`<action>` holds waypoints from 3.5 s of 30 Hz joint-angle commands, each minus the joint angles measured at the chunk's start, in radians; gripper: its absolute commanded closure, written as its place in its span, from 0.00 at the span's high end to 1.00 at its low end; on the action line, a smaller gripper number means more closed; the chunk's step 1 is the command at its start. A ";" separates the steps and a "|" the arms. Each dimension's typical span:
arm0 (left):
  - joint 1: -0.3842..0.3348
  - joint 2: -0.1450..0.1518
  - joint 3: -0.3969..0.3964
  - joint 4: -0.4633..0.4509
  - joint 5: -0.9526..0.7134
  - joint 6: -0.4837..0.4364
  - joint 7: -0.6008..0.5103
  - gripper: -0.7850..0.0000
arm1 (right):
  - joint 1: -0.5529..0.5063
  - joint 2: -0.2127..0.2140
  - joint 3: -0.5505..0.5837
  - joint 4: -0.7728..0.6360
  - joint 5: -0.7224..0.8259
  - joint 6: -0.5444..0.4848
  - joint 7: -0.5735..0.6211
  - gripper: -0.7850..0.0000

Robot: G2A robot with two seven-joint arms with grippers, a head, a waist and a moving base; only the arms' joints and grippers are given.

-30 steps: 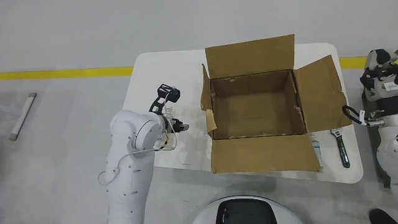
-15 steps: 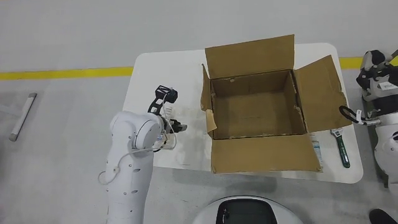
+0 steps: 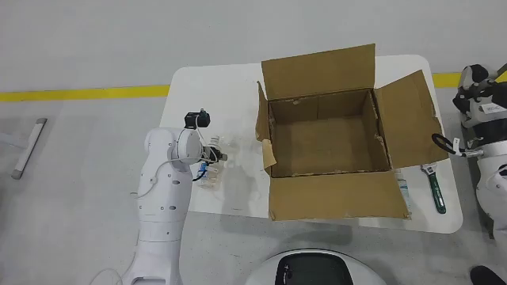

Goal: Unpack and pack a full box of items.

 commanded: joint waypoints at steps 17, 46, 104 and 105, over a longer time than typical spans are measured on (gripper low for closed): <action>-0.029 0.006 0.027 0.150 -0.034 0.011 0.051 0.94 | 0.012 -0.006 0.000 0.004 -0.002 -0.007 0.014 0.00; -0.043 0.029 -0.043 -0.104 -0.101 0.168 -0.012 0.00 | 0.050 -0.008 0.090 0.054 0.386 -0.044 0.261 1.00; -0.193 0.076 0.068 -0.418 -0.941 0.365 0.017 0.00 | 0.058 -0.016 -0.175 0.084 0.279 -0.014 0.319 0.00; -0.188 0.076 0.088 -0.401 -0.951 0.365 0.017 0.00 | 0.058 -0.016 -0.174 0.084 0.280 -0.013 0.320 0.00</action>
